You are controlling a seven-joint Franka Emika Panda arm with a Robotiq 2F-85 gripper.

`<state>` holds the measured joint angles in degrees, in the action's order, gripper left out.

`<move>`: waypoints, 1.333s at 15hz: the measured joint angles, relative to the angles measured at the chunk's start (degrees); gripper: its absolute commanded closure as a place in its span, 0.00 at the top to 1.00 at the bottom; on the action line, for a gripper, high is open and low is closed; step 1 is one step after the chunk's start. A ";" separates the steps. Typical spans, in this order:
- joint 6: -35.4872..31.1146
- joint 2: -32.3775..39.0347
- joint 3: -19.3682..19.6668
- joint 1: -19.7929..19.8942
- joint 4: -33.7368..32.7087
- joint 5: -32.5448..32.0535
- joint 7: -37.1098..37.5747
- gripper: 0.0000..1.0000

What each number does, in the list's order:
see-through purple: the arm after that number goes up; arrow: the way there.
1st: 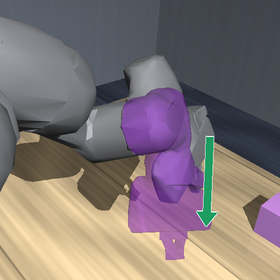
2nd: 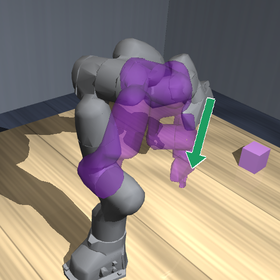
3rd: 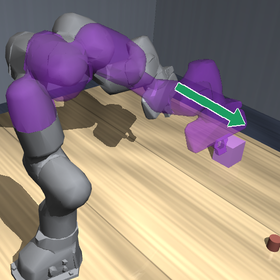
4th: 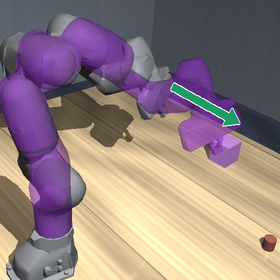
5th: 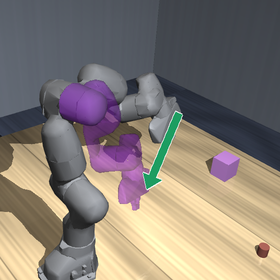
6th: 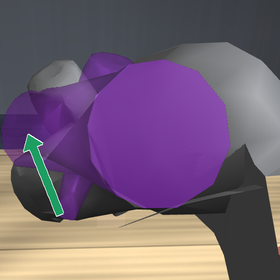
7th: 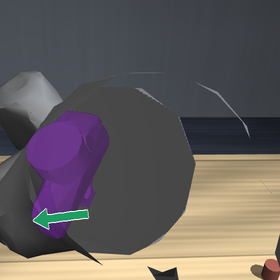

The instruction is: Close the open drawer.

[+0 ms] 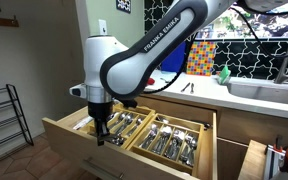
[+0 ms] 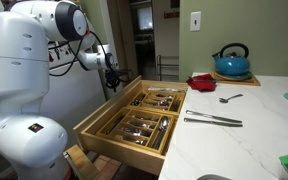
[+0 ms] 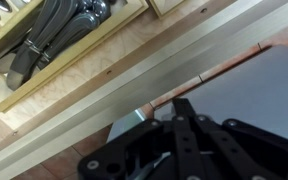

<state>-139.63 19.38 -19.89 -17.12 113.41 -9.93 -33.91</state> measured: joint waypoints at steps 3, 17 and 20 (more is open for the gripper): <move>-0.39 0.03 -0.46 0.30 -0.07 0.96 -1.49 0.01; -0.68 4.57 -2.00 3.17 -0.43 8.49 -12.06 0.01; -0.68 4.36 -1.84 3.34 -0.43 8.48 -11.27 0.01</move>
<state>-140.30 23.74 -21.73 -13.78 112.98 -1.45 -45.19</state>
